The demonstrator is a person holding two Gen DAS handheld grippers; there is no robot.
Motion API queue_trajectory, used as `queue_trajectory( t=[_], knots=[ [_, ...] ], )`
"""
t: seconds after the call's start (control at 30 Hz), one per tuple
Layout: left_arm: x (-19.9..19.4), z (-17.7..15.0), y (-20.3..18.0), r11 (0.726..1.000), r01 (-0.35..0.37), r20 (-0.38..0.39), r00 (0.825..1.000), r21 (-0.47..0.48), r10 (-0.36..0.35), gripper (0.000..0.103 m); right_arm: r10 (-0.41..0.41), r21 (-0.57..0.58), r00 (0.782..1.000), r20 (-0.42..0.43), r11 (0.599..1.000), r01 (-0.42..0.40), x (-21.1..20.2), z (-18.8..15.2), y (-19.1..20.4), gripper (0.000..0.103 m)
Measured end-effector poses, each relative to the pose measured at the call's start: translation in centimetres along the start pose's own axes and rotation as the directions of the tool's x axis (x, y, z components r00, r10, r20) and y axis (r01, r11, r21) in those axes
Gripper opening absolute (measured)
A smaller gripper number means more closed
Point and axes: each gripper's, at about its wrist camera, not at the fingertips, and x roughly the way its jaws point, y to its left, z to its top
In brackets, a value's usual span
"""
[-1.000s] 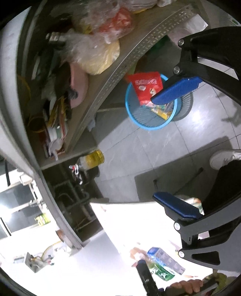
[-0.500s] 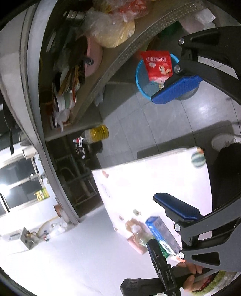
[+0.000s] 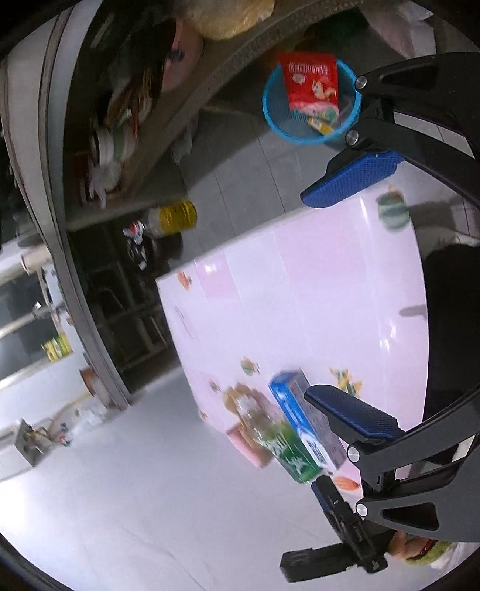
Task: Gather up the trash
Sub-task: 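Lower the right tool onto the blue toothpaste box and close it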
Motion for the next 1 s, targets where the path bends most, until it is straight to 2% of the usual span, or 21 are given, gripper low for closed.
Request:
queue_trajectory(
  t=[0.17, 0.3, 0.47, 0.57, 0.67, 0.73, 0.83, 0.93, 1.0],
  knots=[
    [-1.3, -1.4, 3.5, 0.998, -0.03, 0.02, 0.999, -0.058, 0.031, 0.086, 0.077, -0.019, 0.995, -0.062, 0.997, -0.078, 2.1, 0.2, 3.3, 0.094],
    [-1.8, -2.2, 5.6, 0.996, -0.037, 0.035, 0.999, -0.085, 0.04, 0.086, 0.15, 0.012, 0.98, -0.132, 0.989, -0.15, 4.4, -0.1, 5.6, 0.094],
    [-1.5, -2.5, 6.2, 0.996, 0.025, 0.052, 0.998, -0.087, -0.02, 0.085, 0.197, 0.051, 0.949, -0.247, 0.98, -0.19, 8.6, -0.5, 8.7, 0.094],
    [-0.2, -1.6, 4.9, 0.997, 0.073, 0.036, 0.997, 0.003, -0.073, 0.085, 0.212, 0.067, 0.934, -0.289, 0.977, -0.201, 10.4, -0.7, 10.0, 0.094],
    [2.5, -0.3, 3.6, 0.994, 0.035, -0.04, 0.999, 0.101, -0.032, 0.085, 0.212, 0.071, 0.927, -0.309, 0.977, -0.2, 11.2, -1.0, 10.8, 0.094],
    [3.7, 0.3, 2.8, 0.985, 0.011, -0.05, 0.999, 0.17, -0.002, 0.085, 0.208, 0.062, 0.926, -0.314, 0.978, -0.198, 11.1, -1.2, 11.1, 0.094],
    [6.1, 0.8, 1.8, 0.957, -0.019, -0.098, 0.994, 0.289, 0.05, 0.085, 0.2, 0.055, 0.927, -0.318, 0.98, -0.193, 10.8, -1.4, 11.1, 0.094],
    [8.4, 1.1, 0.6, 0.917, -0.061, -0.144, 0.981, 0.394, 0.127, 0.085, 0.195, 0.063, 0.927, -0.321, 0.981, -0.184, 10.7, -1.7, 10.6, 0.094],
    [9.3, 1.3, 0.1, 0.903, -0.065, -0.161, 0.976, 0.425, 0.146, 0.085, 0.192, 0.068, 0.927, -0.323, 0.981, -0.18, 10.5, -2.0, 10.2, 0.094]
  ],
)
